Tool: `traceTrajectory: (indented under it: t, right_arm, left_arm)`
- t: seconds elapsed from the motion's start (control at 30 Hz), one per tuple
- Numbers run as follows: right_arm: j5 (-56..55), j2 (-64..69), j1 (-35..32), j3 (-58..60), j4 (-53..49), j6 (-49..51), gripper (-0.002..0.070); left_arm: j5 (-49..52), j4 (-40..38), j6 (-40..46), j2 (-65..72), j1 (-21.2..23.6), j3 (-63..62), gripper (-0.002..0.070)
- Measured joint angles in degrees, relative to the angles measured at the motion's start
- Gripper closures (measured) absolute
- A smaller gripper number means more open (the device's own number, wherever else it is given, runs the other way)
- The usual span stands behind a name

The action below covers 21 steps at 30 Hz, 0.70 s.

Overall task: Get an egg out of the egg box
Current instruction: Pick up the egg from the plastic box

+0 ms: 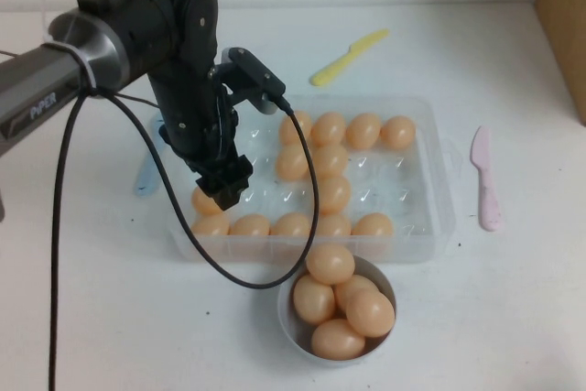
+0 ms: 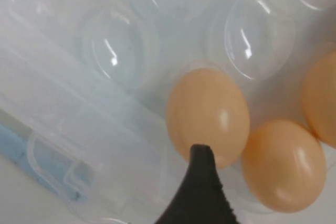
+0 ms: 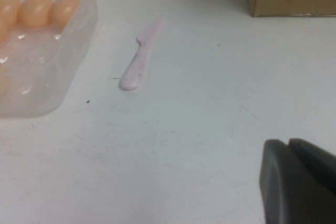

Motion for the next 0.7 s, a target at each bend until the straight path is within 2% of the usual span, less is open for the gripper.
traceTrajectory:
  t: [0.3,0.7]
  right_arm:
    - [0.0,0.0,0.0,0.0,0.0,0.0,0.0694]
    - [0.0,0.0,0.0,0.0,0.0,0.0,0.0694]
  left_arm:
    - [-0.2,0.7,6.8,1.1,-0.1,-0.2,0.0171]
    - [-1.0,3.5,7.7,3.5,0.3,-0.2,0.0171]
